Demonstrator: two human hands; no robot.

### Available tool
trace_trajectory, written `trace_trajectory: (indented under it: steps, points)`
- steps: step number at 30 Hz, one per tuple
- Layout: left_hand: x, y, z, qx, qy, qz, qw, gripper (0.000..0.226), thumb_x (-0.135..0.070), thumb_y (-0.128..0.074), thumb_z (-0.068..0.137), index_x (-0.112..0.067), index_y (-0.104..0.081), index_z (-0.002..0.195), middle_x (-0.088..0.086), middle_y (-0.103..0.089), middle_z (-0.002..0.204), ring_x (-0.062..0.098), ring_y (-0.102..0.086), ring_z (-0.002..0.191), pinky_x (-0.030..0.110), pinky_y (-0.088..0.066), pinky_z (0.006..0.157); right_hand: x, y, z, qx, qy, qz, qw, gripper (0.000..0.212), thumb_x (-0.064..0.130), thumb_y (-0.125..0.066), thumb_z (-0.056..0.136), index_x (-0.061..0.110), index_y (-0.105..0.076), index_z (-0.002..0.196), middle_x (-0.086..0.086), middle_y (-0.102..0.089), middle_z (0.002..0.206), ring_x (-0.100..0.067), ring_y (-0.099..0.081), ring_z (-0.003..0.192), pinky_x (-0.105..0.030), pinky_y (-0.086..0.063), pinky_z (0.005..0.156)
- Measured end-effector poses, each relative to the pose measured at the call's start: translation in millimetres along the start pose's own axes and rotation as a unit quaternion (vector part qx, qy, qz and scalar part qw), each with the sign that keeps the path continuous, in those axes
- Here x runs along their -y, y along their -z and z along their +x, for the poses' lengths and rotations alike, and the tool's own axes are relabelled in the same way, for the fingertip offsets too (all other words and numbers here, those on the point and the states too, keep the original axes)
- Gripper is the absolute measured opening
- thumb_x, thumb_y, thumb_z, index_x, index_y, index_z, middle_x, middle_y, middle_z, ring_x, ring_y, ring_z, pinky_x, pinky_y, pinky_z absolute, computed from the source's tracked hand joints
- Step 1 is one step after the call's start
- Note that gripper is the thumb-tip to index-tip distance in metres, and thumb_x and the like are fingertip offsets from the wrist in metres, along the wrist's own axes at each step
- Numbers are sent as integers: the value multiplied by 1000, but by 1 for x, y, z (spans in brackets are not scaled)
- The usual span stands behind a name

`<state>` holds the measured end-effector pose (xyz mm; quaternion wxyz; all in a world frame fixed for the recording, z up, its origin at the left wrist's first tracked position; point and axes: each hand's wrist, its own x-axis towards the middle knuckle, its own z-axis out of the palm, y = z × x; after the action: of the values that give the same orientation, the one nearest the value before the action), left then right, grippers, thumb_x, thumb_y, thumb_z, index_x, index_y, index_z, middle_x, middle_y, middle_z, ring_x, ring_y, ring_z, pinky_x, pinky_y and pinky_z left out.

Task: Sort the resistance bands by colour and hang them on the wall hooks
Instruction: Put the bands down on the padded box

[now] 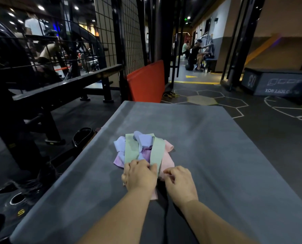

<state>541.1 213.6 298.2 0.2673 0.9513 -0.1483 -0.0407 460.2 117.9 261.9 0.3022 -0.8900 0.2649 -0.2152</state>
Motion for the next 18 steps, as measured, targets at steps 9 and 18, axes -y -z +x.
trace_trajectory:
  steps: [9,18]
  points:
    - [-6,5,-13,-20,10,-17,1000,30,-49,-43,93,-34,-68,103,-9,-45,128,19,-30,126,37,-25,102,-3,2,2,6,-24,68,997,31,30,-45,95,24,-61,69,6,-54,87,-15,-43,94,-26,-34,83]
    - [-24,2,-56,29,-12,-149,988,28,-47,-48,89,-26,-66,81,-5,-68,86,21,-61,89,34,-51,83,5,26,-5,70,-156,239,956,48,49,-42,97,15,-64,71,0,-66,77,-19,-61,78,-31,-47,74]
